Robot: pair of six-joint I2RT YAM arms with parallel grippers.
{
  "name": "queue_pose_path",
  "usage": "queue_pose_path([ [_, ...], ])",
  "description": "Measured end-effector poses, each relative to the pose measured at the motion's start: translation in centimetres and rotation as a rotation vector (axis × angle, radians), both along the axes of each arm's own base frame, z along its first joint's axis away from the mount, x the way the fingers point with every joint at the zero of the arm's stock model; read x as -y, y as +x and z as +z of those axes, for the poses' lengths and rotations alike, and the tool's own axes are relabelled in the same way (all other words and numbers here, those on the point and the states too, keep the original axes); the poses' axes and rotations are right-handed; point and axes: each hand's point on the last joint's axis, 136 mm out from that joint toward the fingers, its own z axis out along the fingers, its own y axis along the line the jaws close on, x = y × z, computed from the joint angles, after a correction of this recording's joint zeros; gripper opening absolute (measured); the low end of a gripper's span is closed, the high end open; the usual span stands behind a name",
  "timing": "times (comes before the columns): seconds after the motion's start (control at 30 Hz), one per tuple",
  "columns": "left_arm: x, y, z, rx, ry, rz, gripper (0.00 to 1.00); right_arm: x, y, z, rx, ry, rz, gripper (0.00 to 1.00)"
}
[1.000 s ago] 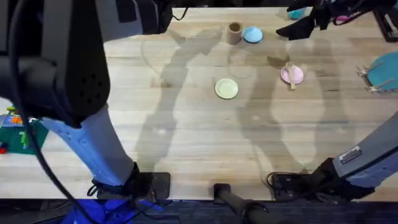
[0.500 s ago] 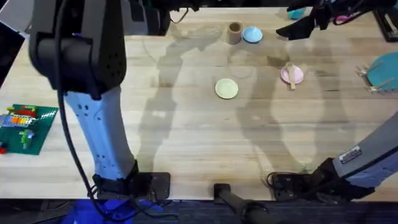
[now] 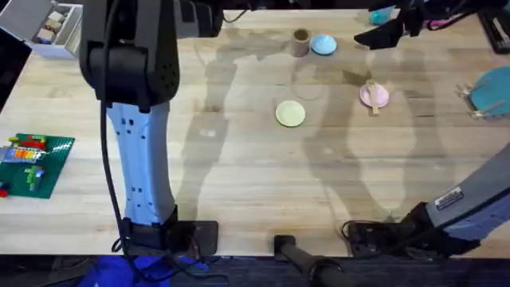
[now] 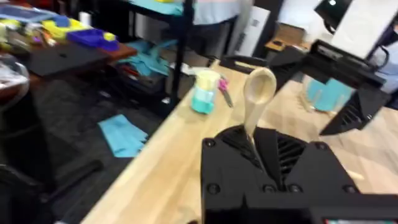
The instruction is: Pick up a utensil and set it on the pink plate, then put the other utensil in the container.
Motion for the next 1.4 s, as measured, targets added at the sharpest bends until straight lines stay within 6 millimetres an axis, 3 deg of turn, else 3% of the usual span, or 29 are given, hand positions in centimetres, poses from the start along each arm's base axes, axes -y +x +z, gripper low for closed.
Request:
queue_pose_path([
  [0.5, 2.0, -1.2, -1.2, -0.039, 0.005, -0.067, 0.041, 0.0, -0.1, -0.1, -0.007, 0.001, 0.0, 0.996],
  [0.9, 2.8, -1.6, -5.1, -0.113, 0.019, -0.103, 0.041, 0.0, -0.1, -0.1, -0.007, 0.002, 0.0, 0.995],
  [1.4, 3.2, -1.7, -5.9, -0.122, 0.022, -0.11, 0.041, 0.0, -0.1, -0.1, -0.006, 0.001, 0.0, 0.996],
])
